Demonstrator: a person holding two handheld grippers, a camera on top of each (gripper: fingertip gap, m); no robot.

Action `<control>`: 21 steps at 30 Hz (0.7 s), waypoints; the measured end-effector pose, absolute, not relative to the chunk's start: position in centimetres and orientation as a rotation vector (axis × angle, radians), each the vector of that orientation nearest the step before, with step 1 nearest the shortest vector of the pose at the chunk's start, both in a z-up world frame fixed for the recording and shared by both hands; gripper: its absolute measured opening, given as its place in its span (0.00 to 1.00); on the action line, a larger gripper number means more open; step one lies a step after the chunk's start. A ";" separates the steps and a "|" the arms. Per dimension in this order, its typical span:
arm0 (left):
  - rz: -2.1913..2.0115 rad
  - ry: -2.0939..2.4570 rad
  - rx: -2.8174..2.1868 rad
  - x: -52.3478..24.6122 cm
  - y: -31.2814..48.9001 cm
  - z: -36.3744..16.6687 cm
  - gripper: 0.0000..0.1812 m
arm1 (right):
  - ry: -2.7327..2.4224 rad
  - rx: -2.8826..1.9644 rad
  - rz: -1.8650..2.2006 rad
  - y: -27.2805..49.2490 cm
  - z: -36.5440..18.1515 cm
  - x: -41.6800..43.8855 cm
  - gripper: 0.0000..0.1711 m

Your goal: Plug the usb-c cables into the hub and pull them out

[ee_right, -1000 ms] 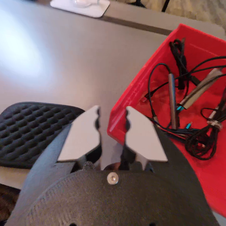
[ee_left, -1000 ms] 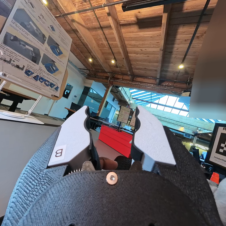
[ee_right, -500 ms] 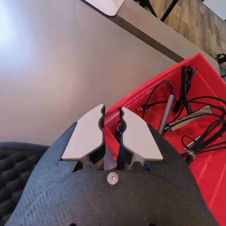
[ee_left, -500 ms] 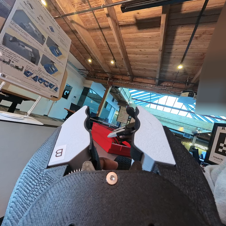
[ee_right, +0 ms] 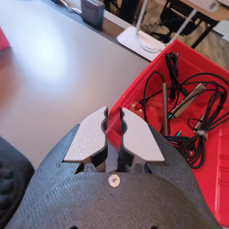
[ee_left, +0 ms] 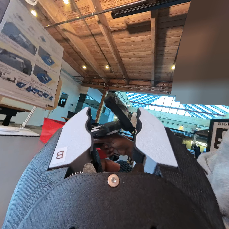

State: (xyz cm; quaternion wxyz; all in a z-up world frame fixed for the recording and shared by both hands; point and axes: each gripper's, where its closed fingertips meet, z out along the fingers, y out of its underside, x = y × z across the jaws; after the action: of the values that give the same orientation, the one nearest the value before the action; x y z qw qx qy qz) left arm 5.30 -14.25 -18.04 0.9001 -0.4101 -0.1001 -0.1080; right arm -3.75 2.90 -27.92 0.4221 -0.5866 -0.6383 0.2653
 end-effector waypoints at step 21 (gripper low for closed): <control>-0.163 0.001 -0.841 9.0 -15.0 -17.2 0.35 | -1.676 -1.126 1.232 -20.0 -27.5 -15.9 0.18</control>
State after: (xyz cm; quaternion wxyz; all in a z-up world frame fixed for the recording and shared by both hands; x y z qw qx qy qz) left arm 8.97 -14.97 -17.24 0.9098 -0.4075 0.0007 -0.0791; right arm -15.90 -20.01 -27.55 0.3787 -0.4407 -0.6558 0.4820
